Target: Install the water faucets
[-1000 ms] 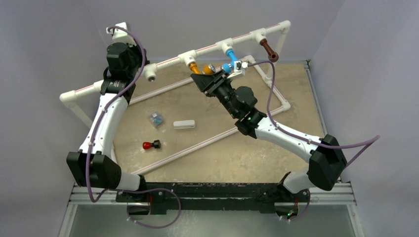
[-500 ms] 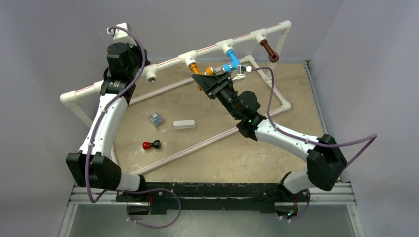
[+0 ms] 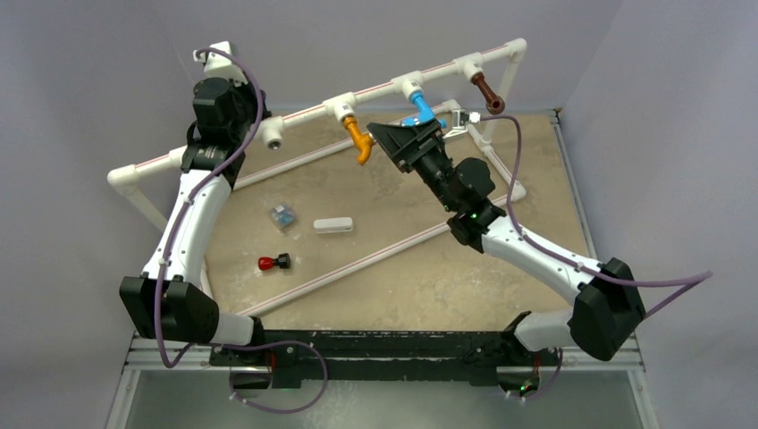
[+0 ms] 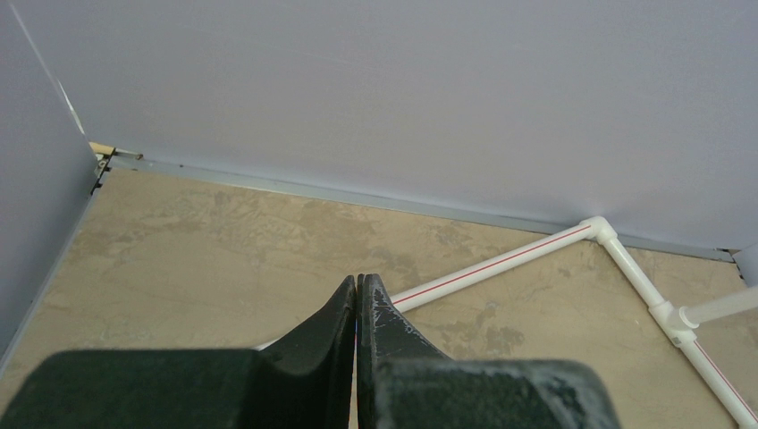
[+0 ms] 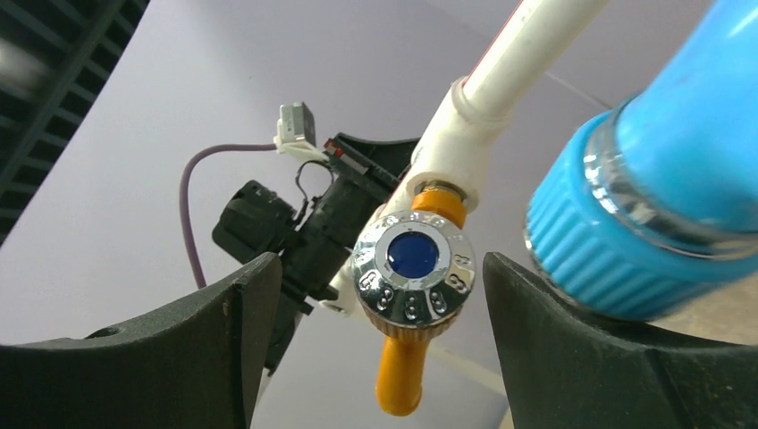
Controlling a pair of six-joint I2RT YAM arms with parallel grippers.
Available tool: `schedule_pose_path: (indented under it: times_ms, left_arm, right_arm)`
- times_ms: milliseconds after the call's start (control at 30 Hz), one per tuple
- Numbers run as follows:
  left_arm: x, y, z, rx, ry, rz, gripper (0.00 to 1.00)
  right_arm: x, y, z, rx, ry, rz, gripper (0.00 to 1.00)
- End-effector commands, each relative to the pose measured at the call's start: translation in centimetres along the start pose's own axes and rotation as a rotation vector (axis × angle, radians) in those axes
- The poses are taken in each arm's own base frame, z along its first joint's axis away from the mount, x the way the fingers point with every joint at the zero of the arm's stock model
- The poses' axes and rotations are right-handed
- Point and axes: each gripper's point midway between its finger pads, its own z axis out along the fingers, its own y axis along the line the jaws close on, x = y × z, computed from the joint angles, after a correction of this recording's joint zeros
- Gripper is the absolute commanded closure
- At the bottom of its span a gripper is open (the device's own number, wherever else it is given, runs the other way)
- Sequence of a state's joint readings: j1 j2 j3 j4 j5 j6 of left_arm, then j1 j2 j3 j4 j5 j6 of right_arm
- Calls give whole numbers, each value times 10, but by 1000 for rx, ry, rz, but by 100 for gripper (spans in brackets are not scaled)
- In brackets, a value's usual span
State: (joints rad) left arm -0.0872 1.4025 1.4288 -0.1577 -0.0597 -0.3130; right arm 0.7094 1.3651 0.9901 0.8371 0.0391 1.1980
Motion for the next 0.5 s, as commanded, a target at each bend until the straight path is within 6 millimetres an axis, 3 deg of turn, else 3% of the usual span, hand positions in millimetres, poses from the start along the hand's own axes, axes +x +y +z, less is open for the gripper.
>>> schedule_pose_path:
  times_ms: [0,200,467]
  left_arm:
    - [81,16,-2,-50,260,20,100]
    - [82,16,-2,-49,260,20,100]
    - [83,15,-1,-46,264,20,100]
  right_arm:
    - [-13,0,-11,29,-33,-122,16]
    - [-31,6,-18,68,-60,-377,16]
    - [-45,54,-31,-50,-15,-811,14]
